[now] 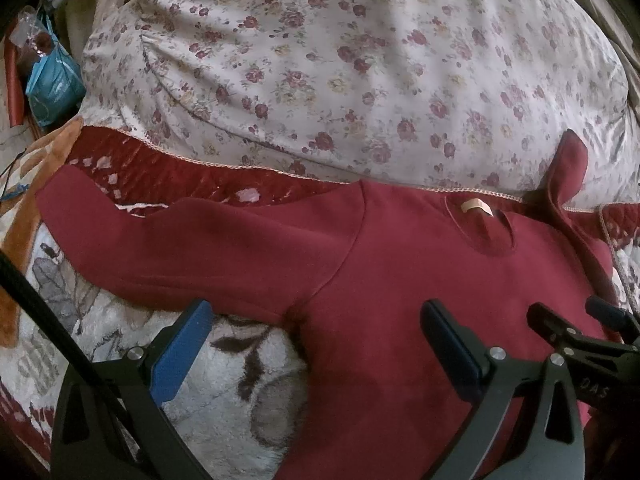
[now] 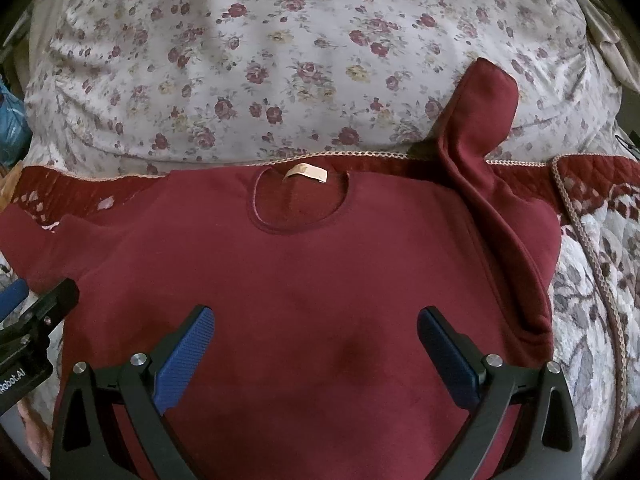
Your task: Fold small clothes
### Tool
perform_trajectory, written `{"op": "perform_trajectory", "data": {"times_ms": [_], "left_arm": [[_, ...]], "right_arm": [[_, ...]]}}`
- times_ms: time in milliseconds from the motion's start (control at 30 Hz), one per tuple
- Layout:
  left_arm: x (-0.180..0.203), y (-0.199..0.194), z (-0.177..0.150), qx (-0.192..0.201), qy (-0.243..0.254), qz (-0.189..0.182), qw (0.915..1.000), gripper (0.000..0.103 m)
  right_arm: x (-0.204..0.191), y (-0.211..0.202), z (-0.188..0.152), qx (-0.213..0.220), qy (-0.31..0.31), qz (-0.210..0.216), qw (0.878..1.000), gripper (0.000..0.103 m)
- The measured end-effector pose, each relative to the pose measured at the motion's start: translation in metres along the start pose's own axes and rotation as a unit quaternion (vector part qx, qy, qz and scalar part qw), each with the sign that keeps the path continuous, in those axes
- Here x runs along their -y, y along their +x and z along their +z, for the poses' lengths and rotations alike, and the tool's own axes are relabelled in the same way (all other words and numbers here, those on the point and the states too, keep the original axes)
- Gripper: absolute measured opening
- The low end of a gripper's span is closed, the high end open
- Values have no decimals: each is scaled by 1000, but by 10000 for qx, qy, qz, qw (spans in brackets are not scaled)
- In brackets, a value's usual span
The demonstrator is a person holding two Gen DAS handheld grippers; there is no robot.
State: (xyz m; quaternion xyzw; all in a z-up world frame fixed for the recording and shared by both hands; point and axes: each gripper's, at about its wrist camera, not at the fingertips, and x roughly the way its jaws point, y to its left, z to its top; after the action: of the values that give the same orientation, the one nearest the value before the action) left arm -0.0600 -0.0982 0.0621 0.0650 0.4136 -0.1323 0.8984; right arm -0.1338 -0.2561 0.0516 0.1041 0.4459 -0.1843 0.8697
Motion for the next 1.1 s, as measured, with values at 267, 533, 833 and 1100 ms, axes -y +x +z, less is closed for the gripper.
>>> {"op": "perform_trajectory", "data": {"times_ms": [267, 533, 833, 1100], "left_arm": [[-2, 1, 2, -12, -65, -17, 10000, 103], [-6, 1, 3, -13, -127, 41, 9999, 103], [-8, 3, 3, -33, -138, 61, 9999, 103], [-10, 4, 4, -49, -195, 82, 9998, 103]], "right_arm": [[-2, 1, -1, -17, -26, 9, 10000, 103], [-6, 2, 0, -32, -63, 19, 10000, 103], [-11, 3, -1, -57, -142, 55, 9999, 103], [-16, 6, -2, -132, -222, 133, 9996, 103]]}}
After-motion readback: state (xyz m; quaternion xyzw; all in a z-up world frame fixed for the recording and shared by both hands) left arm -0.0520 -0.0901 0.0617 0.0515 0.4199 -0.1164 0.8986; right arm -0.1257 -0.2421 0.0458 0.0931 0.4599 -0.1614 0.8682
